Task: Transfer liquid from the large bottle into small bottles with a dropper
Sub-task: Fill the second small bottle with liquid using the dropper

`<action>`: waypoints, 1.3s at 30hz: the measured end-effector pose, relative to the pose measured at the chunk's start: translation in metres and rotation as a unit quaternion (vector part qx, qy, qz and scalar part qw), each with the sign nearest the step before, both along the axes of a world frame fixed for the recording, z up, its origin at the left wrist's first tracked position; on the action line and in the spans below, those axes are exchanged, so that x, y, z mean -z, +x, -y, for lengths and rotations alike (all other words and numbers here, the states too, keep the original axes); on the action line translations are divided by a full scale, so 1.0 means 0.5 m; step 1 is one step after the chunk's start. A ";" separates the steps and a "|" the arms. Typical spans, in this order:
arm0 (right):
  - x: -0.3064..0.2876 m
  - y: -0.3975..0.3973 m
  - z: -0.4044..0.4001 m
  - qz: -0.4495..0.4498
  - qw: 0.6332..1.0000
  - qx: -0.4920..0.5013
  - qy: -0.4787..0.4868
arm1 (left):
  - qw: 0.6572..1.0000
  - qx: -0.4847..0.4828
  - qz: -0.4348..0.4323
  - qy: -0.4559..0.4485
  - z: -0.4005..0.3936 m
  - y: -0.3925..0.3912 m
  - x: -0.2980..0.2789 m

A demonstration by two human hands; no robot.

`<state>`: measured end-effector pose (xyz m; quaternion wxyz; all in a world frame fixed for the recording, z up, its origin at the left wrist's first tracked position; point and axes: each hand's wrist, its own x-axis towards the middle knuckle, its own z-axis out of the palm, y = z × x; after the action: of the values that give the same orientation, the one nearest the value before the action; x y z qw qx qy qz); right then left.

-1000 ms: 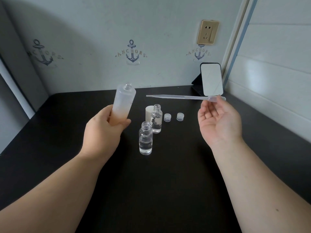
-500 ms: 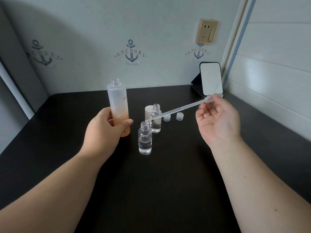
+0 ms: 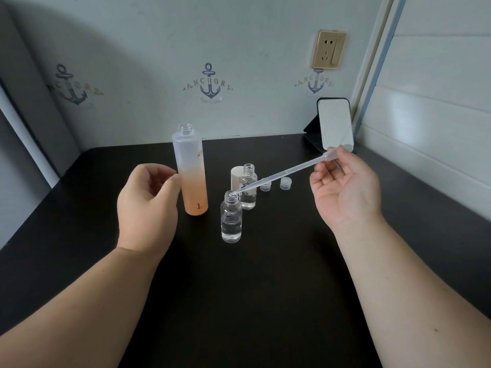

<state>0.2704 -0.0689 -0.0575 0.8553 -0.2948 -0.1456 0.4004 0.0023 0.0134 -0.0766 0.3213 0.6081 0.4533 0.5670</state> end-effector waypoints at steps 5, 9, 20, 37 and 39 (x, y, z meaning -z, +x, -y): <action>0.001 -0.001 0.001 0.009 1.000 -0.003 -0.002 | 0.986 0.161 -0.048 0.021 0.027 0.008 0.001; -0.002 0.000 0.003 0.011 1.000 0.000 0.001 | 0.943 0.308 -0.121 -0.028 0.028 0.010 0.003; -0.004 0.001 0.000 -0.010 1.000 0.011 0.010 | 0.910 0.289 -0.298 0.021 0.012 0.026 0.014; -0.003 0.004 -0.001 -0.008 1.000 0.007 0.019 | 0.911 0.308 -0.273 0.007 0.008 0.021 0.017; -0.003 0.005 -0.001 -0.006 1.000 0.006 0.019 | 0.911 0.309 -0.273 0.005 0.007 0.020 0.017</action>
<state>0.2727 -0.0683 -0.0558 0.8639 -0.2771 -0.1465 0.3943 0.0125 0.0097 -0.0853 0.3410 0.8503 0.3104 0.2537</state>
